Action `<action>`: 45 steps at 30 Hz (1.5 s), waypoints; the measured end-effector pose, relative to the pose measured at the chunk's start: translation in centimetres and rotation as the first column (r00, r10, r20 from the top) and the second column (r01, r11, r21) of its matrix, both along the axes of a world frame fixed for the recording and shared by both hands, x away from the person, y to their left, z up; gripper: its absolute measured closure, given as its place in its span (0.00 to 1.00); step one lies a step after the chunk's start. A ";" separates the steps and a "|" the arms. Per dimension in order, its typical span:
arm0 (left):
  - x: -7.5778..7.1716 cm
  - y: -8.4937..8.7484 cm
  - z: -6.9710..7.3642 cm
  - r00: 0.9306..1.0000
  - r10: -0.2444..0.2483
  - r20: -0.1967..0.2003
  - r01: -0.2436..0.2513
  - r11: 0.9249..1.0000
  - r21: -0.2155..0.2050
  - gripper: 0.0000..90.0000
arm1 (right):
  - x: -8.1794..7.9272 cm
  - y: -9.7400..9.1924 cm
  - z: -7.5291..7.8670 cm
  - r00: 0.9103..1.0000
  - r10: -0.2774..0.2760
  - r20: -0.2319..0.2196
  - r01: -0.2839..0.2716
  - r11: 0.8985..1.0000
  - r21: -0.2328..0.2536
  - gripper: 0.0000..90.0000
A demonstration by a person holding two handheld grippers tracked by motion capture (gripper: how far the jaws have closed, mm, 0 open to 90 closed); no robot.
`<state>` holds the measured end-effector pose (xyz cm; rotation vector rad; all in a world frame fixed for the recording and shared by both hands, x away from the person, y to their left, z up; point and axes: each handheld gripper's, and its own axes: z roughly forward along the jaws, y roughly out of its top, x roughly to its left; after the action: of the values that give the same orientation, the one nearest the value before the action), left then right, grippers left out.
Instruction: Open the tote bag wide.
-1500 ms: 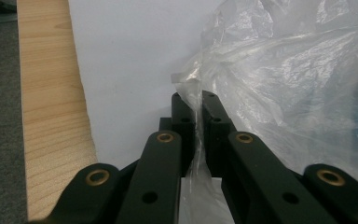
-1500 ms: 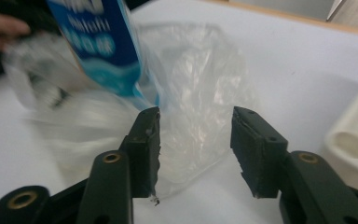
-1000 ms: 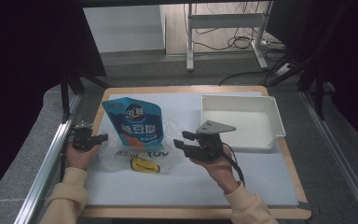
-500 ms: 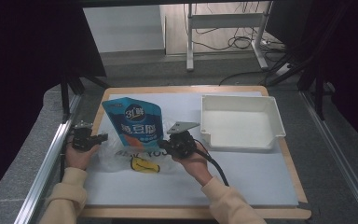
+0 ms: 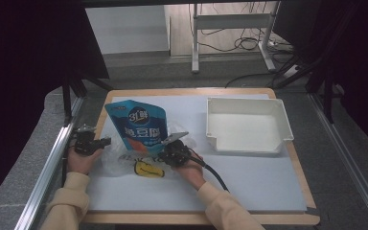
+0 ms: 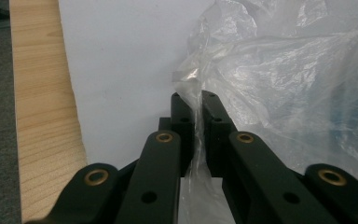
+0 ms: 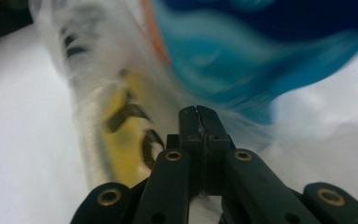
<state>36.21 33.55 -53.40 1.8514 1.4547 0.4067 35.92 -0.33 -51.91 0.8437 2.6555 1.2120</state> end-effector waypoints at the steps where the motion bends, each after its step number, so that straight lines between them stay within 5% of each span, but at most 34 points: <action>1: 0.0 0.0 0.0 1.000 0.000 -0.001 0.000 1.000 0.000 0.96 | -0.2 0.2 -0.5 1.000 0.017 -0.016 -0.017 1.000 0.000 0.99; 8: -0.1 0.1 0.0 1.000 -0.002 -0.007 0.002 1.000 0.001 0.96 | -3.2 0.7 -1.9 0.991 0.116 -0.064 -0.118 0.993 -0.024 0.99; 14: 0.0 -0.1 0.0 1.000 -0.001 -0.010 0.001 1.000 0.000 0.96 | -4.1 0.6 -1.9 0.990 0.125 -0.063 -0.127 0.992 -0.027 0.99; 20: 0.0 -0.1 0.0 1.000 -0.001 -0.009 0.001 1.000 0.000 0.95 | -4.0 0.2 0.7 0.994 0.105 -0.010 -0.104 0.993 0.058 0.99; 23: 0.0 -0.2 -0.1 1.000 -0.002 -0.010 0.002 1.000 0.002 0.95 | -3.8 0.9 3.3 0.995 0.088 0.038 -0.092 0.987 0.131 0.99; 26: 0.0 -0.2 0.0 1.000 -0.005 -0.009 0.005 1.000 0.002 0.95 | -3.5 1.8 3.8 0.995 0.086 0.046 -0.091 0.986 0.140 0.99; 35: 0.0 -0.1 0.1 1.000 -0.008 -0.006 0.008 1.000 -0.003 0.95 | -2.5 6.5 -0.3 0.996 0.081 -0.034 -0.077 0.993 0.085 0.99; 45: 0.0 -0.1 0.2 1.000 -0.006 -0.007 0.006 1.000 -0.001 0.95 | -3.7 7.6 -2.3 0.989 0.137 -0.059 -0.138 0.990 -0.004 0.99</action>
<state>36.17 33.47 -53.22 1.8581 1.4529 0.3975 32.25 7.29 -54.25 0.7162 2.8053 1.2233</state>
